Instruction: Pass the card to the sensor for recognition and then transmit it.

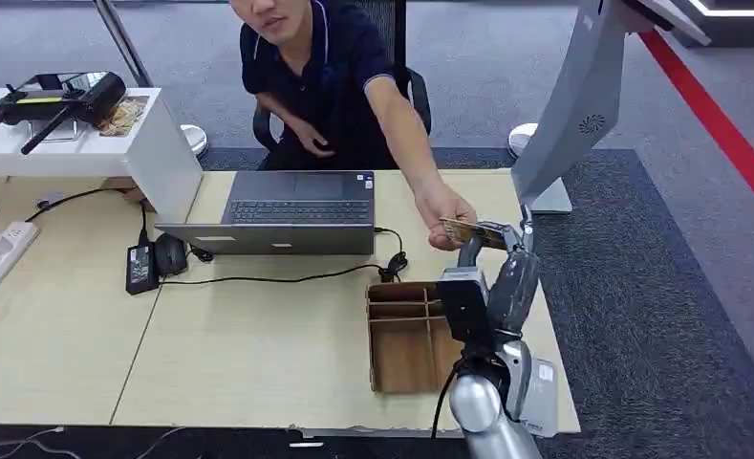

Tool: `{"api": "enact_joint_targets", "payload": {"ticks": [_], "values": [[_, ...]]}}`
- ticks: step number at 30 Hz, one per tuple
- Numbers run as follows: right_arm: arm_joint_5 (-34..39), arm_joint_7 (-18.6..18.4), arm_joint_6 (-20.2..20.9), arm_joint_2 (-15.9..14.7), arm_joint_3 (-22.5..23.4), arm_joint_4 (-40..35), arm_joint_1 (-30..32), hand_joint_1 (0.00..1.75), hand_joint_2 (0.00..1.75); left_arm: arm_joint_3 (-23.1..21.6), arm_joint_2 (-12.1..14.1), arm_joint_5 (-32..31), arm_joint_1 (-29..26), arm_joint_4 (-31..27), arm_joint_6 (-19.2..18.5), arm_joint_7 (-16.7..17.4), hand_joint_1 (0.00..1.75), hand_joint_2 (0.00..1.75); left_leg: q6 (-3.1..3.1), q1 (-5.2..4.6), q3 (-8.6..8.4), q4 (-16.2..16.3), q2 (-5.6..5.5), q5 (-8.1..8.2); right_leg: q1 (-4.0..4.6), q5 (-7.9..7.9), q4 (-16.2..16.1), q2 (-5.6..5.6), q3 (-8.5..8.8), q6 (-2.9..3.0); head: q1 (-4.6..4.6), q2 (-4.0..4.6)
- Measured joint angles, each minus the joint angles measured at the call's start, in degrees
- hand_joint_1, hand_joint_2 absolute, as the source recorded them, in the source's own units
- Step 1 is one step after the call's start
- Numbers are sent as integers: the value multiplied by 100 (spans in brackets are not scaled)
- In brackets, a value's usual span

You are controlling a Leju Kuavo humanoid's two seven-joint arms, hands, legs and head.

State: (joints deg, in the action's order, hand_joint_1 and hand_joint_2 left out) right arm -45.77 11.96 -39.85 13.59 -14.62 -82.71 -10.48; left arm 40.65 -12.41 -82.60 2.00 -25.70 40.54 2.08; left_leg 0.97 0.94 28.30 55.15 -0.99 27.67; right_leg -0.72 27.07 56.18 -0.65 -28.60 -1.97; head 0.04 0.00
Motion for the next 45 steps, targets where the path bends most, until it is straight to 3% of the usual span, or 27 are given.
{"api": "enact_joint_targets", "payload": {"ticks": [21,22,23,25,26,29,30,34,45], "values": [[-52,9,0,42,2,48,3,175,175,-100,2,76,-2,4,0,-33,0,175,0,0,0,0,0,0,0,0,-1,0,-1,0,2,0],[-55,9,0,42,0,48,3,79,175,-100,2,77,-2,7,0,-33,0,175,0,0,0,0,0,0,0,0,-1,0,-1,0,2,0],[-55,9,0,42,2,48,3,0,175,-100,2,76,-2,7,0,-33,0,175,0,0,0,0,0,0,0,0,-1,0,-1,0,2,0],[-52,9,0,42,2,48,3,0,175,-103,2,76,-2,7,0,-35,0,175,0,0,0,0,0,0,0,0,-1,0,-1,0,2,0],[-50,9,0,42,2,48,3,0,0,-103,2,77,-2,7,0,-37,0,175,0,0,0,0,0,0,0,0,-1,0,-1,0,2,0],[-61,-22,0,42,2,48,3,0,0,-107,2,92,-2,7,0,-39,0,175,0,0,0,0,1,0,0,0,-1,0,-1,0,2,0],[-81,-24,0,42,2,48,3,0,175,-111,2,92,-2,7,0,-39,0,175,0,0,0,0,1,0,0,0,-1,0,-1,0,2,0],[-221,-83,-2,37,4,48,3,0,175,-155,2,111,-2,7,0,-37,0,175,0,0,0,0,1,0,0,0,-1,0,-1,0,2,0],[-181,-879,-2,-197,-247,55,10,0,175,-197,35,212,-4,7,0,39,0,175,0,0,1,0,1,0,0,0,-1,-1,-2,0,2,0]]}}
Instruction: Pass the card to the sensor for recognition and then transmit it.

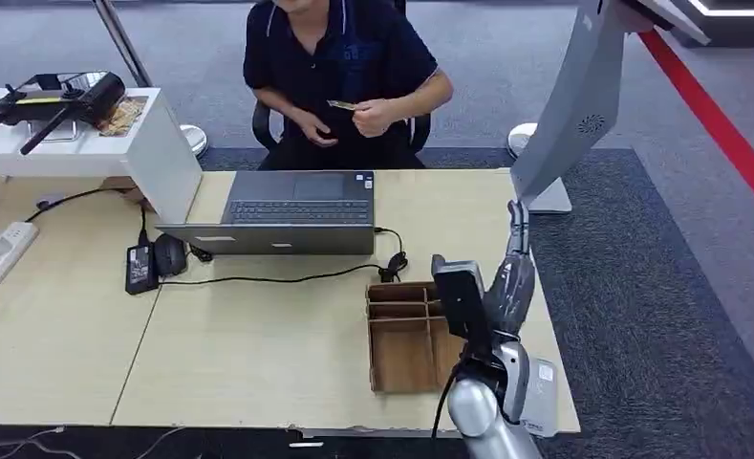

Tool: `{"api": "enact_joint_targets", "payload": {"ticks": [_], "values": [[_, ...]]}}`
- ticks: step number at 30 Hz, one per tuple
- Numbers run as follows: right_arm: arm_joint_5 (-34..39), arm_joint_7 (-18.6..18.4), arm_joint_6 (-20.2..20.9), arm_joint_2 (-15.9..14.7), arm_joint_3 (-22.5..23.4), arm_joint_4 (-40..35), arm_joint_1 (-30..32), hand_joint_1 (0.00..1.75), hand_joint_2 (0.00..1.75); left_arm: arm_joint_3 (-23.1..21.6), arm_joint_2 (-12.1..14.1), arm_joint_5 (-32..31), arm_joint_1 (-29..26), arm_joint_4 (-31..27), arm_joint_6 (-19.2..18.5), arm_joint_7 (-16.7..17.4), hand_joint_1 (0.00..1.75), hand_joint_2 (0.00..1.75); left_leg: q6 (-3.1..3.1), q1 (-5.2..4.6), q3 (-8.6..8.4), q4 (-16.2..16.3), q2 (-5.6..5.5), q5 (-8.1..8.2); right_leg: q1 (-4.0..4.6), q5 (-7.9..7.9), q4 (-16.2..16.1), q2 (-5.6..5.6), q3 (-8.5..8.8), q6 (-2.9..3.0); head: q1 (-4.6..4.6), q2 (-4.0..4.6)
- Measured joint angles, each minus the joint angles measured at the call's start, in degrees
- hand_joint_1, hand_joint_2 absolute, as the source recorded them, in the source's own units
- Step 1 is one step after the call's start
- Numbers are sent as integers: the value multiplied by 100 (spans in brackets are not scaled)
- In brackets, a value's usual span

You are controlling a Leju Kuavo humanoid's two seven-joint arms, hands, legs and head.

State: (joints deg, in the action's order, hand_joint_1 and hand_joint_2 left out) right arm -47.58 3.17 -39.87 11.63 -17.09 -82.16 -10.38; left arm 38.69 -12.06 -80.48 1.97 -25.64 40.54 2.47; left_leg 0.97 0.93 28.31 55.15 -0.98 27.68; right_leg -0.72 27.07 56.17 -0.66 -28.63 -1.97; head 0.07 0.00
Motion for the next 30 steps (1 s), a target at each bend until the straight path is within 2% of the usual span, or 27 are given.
{"api": "enact_joint_targets", "payload": {"ticks": [10,13,19,25,30], "values": [[-15,-534,0,-326,-332,-2,-8,0,175,0,15,63,-2,0,0,24,0,175,0,0,1,0,0,0,0,0,0,0,1,0,0,0],[-13,-1160,0,-601,-646,-2,-122,0,175,2,20,90,-2,0,0,20,0,175,0,0,2,0,0,0,0,0,0,0,0,0,-2,0],[-133,-1888,53,-1138,-1317,-7,-373,0,175,2,33,101,-1,0,0,-13,0,175,0,-1,1,1,-1,0,-1,0,-1,1,0,0,-2,0],[-256,-2326,199,-1607,-1843,-66,-579,0,175,4,55,101,-1,0,0,-31,0,175,0,0,2,1,-2,0,-1,0,0,1,-1,0,0,0],[-308,-2485,289,-1906,-2164,-120,-686,0,175,7,57,85,-2,0,0,-50,0,175,0,0,2,1,-1,0,-1,0,0,1,-1,0,0,0]]}}
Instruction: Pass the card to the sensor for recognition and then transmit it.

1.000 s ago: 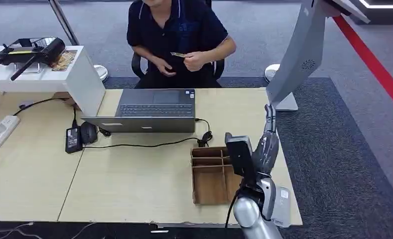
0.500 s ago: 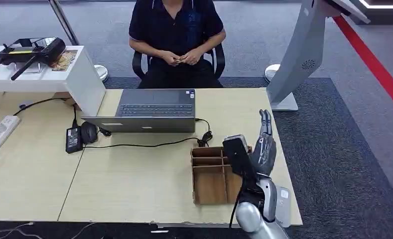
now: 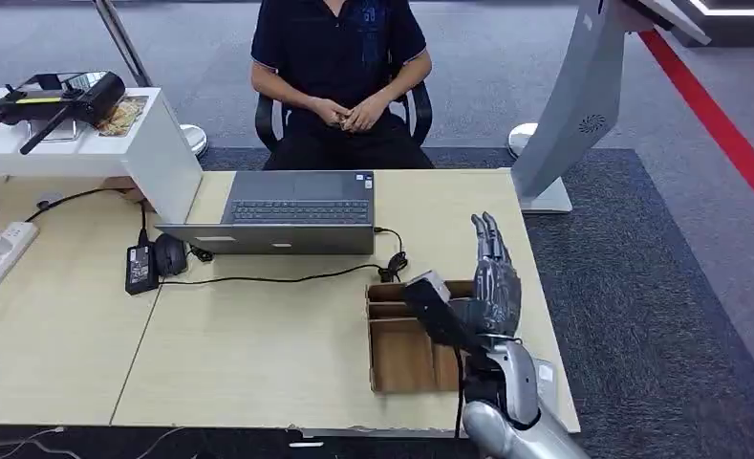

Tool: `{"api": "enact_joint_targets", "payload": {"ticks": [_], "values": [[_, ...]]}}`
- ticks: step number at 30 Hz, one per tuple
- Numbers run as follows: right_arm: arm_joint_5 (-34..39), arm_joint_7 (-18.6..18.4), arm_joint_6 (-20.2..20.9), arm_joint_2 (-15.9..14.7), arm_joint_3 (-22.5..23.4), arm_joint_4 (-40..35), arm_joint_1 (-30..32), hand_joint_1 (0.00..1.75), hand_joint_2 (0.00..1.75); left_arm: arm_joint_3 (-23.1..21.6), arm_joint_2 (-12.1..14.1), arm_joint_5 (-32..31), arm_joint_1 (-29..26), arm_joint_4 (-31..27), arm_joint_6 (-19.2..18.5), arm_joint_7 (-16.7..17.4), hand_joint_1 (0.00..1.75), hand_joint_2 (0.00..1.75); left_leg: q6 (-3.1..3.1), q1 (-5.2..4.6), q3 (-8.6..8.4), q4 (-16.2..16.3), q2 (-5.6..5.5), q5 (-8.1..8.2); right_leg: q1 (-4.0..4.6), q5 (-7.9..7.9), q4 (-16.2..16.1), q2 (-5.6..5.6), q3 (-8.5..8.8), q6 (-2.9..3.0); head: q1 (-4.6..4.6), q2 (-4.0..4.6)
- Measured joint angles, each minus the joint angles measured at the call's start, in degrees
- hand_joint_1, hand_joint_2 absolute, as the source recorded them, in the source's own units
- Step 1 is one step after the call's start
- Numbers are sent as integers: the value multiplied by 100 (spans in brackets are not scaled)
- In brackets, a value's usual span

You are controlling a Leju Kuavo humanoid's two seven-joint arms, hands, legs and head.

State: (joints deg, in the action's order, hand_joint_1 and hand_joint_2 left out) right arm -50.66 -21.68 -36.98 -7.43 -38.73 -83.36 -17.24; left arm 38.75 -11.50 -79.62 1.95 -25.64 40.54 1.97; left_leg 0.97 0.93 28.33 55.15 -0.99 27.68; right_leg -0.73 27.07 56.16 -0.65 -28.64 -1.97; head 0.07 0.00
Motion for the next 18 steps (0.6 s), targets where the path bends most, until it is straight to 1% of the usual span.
{"api": "enact_joint_targets", "payload": {"ticks": [6,13,18], "values": [[-109,-166,275,-264,-297,-87,-133,0,175,4,4,-4,1,0,0,-22,0,175,0,0,0,0,0,0,0,0,0,0,0,0,0,0],[-140,-214,367,-441,-496,-148,-195,0,175,4,9,-9,0,0,0,-22,0,175,0,0,0,0,-1,0,0,0,0,0,0,0,0,0],[-260,-393,767,-577,-638,-236,-253,0,175,4,13,-35,0,2,0,-31,0,175,0,0,1,0,-1,0,0,0,0,0,0,0,-2,0]]}}
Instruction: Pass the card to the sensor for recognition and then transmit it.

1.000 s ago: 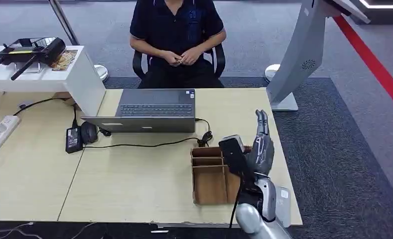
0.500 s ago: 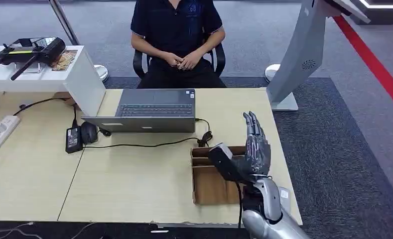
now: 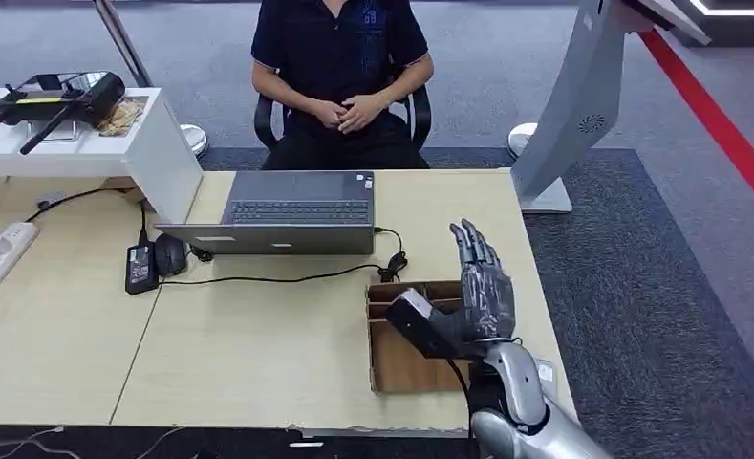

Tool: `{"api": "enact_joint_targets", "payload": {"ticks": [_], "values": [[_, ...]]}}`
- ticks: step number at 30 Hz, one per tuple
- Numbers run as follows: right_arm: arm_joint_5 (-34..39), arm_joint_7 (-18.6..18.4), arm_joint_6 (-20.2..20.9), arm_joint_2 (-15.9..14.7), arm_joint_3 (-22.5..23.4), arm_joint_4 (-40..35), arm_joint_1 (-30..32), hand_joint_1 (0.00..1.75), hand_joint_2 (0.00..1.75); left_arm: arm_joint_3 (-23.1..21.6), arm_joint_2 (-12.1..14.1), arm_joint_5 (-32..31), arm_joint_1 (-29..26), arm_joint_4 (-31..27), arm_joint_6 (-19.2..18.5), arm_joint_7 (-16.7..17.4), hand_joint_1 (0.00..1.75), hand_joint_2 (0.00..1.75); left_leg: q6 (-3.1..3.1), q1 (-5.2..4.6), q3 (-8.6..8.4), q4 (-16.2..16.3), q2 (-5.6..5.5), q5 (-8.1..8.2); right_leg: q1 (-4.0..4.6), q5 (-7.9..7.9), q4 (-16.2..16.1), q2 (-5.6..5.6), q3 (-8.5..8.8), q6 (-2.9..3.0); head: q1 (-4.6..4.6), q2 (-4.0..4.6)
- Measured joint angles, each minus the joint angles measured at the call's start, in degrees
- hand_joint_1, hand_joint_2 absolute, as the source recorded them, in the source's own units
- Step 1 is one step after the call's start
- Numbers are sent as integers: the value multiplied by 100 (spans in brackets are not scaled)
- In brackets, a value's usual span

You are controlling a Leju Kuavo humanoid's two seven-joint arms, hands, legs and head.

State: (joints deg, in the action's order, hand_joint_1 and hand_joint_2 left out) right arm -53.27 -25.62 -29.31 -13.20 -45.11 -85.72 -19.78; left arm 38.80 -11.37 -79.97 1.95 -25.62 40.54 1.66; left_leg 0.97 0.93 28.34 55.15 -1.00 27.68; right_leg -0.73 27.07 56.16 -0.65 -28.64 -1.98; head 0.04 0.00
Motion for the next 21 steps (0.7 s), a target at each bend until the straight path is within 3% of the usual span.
{"api": "enact_joint_targets", "payload": {"ticks": [12,21], "values": [[-42,-253,795,-271,-308,-203,-192,0,175,2,26,-18,3,33,0,-33,0,175,0,0,0,0,1,0,0,0,0,0,-1,0,2,0],[-9,-330,990,-400,-487,-321,-266,0,175,2,37,-28,4,46,0,-50,0,175,0,0,0,0,0,0,0,0,0,0,-2,0,2,0]]}}
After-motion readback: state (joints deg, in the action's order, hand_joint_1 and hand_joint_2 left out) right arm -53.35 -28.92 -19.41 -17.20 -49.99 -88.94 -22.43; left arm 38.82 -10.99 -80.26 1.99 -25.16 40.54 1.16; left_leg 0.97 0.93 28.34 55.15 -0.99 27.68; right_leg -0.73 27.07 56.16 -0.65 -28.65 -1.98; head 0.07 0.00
